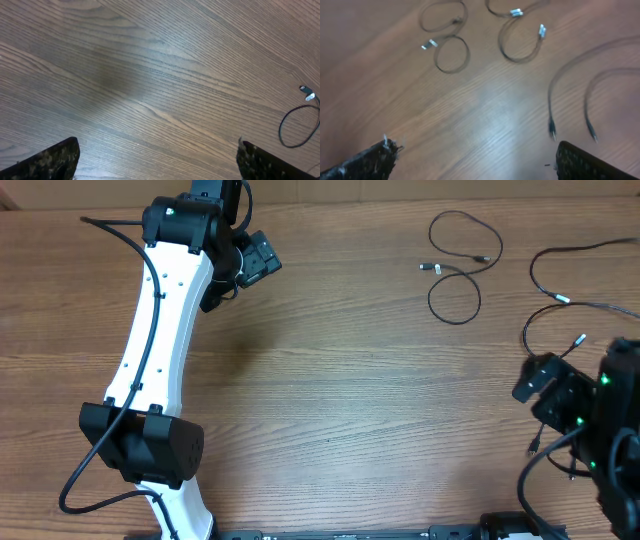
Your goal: Untangle cables
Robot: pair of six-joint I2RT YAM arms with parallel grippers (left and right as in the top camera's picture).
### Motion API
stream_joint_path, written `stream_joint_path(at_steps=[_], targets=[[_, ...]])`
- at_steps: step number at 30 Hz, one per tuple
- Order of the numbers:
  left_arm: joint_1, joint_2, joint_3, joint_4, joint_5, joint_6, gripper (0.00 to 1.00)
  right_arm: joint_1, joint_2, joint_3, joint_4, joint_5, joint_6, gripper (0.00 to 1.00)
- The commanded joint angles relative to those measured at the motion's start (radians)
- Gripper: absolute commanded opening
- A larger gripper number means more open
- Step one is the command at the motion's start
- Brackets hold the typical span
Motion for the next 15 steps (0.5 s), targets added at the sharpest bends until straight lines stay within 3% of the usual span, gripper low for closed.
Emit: stream_joint_path(at_steps=[1,8,15], targets=[[-0.006,0.008,-0.003,0.003,-0.010,-0.003,0.99,0.008,-0.110,-0.187,0.139,-0.087,-0.225,1.00],[-0.006,0.008,-0.003,0.003,-0.010,-0.003,1.00,0.009,-0.424,-0.640,0.515,-0.196,-0.415,1.00],[-0.006,0.008,-0.003,0.003,-0.010,-0.003,1.00,0.008,-0.689,-0.945,0.822,-0.203,-0.469,1.00]])
